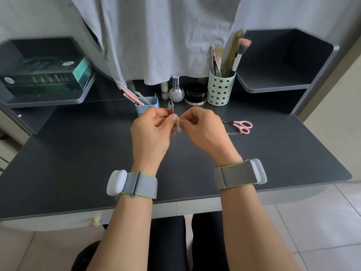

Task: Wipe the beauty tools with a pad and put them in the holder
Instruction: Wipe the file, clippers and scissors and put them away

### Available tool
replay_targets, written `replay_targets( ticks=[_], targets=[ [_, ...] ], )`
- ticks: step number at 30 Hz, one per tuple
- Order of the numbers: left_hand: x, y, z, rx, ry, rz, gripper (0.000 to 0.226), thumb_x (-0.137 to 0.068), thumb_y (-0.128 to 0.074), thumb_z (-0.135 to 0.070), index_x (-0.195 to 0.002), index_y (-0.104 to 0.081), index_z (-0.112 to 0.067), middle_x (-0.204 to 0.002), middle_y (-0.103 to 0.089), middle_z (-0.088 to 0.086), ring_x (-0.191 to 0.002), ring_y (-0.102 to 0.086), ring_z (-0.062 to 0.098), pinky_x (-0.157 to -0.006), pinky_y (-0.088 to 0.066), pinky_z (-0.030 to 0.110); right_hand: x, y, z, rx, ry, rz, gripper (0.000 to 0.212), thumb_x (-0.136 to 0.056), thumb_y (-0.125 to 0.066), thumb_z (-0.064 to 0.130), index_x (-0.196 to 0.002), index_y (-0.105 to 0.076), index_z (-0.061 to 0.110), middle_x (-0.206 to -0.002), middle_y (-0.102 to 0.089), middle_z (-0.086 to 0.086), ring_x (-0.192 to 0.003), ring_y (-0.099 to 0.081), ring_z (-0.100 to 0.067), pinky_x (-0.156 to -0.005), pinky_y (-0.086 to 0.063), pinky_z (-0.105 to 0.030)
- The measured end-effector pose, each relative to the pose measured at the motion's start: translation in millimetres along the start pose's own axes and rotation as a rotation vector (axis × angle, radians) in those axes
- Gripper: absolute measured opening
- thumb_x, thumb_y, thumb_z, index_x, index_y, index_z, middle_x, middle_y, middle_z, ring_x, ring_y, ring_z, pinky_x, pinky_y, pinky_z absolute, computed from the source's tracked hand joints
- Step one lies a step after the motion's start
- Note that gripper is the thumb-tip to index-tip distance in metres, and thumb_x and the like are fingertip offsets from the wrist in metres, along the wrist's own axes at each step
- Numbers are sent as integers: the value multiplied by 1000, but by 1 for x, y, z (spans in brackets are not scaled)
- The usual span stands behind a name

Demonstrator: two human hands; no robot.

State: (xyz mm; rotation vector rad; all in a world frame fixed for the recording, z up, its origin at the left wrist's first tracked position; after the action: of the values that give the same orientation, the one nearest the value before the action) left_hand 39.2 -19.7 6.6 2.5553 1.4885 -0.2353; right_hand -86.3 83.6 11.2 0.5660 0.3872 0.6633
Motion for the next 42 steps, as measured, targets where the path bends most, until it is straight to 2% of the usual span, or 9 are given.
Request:
replay_targets(
  ticks=[2, 5, 10, 15, 21, 26, 33, 39, 42],
  targets=[
    [-1, 1, 1, -58, -13, -6, 8, -88, -74, -17, -95, -73, -13, -79, -77, -2, -75, -75, 15, -76, -63, 42, -2, 4, -5, -7, -19, -1, 8, -91, -64, 30, -86, -70, 27, -76, -67, 13, -75, -60, -8, -65, -46, -25],
    [-1, 0, -1, -143, -39, 9, 6, -87, -75, -21, -92, -73, -19, -77, -76, -8, -73, -73, 11, -78, -61, 38, -8, 23, -9, -102, -39, -121, 9, -92, -63, 26, -87, -69, 25, -71, -62, 15, -66, -54, -4, -57, -37, -17],
    [0, -6, -5, -204, -59, 44, 6, -87, -75, -20, -92, -74, -23, -77, -75, -11, -71, -70, 6, -75, -57, 29, -18, 35, 4, -220, 1, -193, 6, -92, -64, 23, -91, -70, 24, -68, -59, 16, -59, -50, 1, -56, -35, -14],
    [-1, -6, -10, -249, -88, 49, 10, -87, -74, -16, -94, -75, -23, -79, -74, -13, -70, -68, -1, -76, -57, 25, -20, 25, 12, -304, 56, -147, 8, -90, -65, 22, -89, -72, 20, -76, -69, 9, -61, -50, -1, -65, -39, -25],
    [-1, -3, -16, -269, -113, 47, 12, -87, -73, -16, -95, -76, -25, -82, -75, -16, -78, -69, -3, -76, -54, 17, -15, 13, 21, -302, 131, 4, 9, -93, -67, 29, -90, -76, 30, -77, -71, 10, -70, -56, -4, -74, -46, -29],
    [2, -4, -17, -291, -117, 42, 11, -87, -75, -18, -95, -77, -24, -81, -74, -17, -76, -69, -3, -74, -53, 16, -14, 17, 20, -328, 129, -25, 9, -87, -71, 30, -89, -78, 25, -86, -76, 5, -90, -69, -21, -89, -53, -45],
    [4, -4, -16, -322, -115, 44, 9, -86, -76, -20, -94, -77, -24, -80, -74, -17, -75, -68, -4, -73, -52, 14, -14, 21, 13, -332, 97, -102, 9, -87, -76, 32, -87, -77, 23, -72, -70, 14, -66, -55, 2, -68, -43, -21],
    [4, 0, -16, -331, -103, 29, 8, -86, -76, -21, -93, -77, -26, -80, -73, -17, -76, -68, -3, -71, -52, 13, -12, 30, 0, -513, 33, -200, 7, -90, -73, 22, -88, -77, 17, -71, -67, 11, -66, -52, -4, -66, -41, -22],
    [3, 1, -16, -338, -103, 25, 9, -86, -76, -22, -93, -77, -26, -81, -74, -16, -77, -69, -2, -73, -53, 17, -11, 24, 1, -477, 31, -134, 7, -89, -73, 24, -90, -78, 18, -75, -73, 4, -69, -56, -6, -68, -44, -25]
  ],
)
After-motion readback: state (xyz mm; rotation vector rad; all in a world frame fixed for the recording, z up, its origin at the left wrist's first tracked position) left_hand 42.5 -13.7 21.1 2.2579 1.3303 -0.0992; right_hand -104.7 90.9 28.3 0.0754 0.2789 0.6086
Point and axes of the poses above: each hand's wrist, its own x-axis away from the middle knuckle, its own y-axis out of the back of the hand, z = x × y, the point moved 10 cm from there along -x, towards the middle knuckle
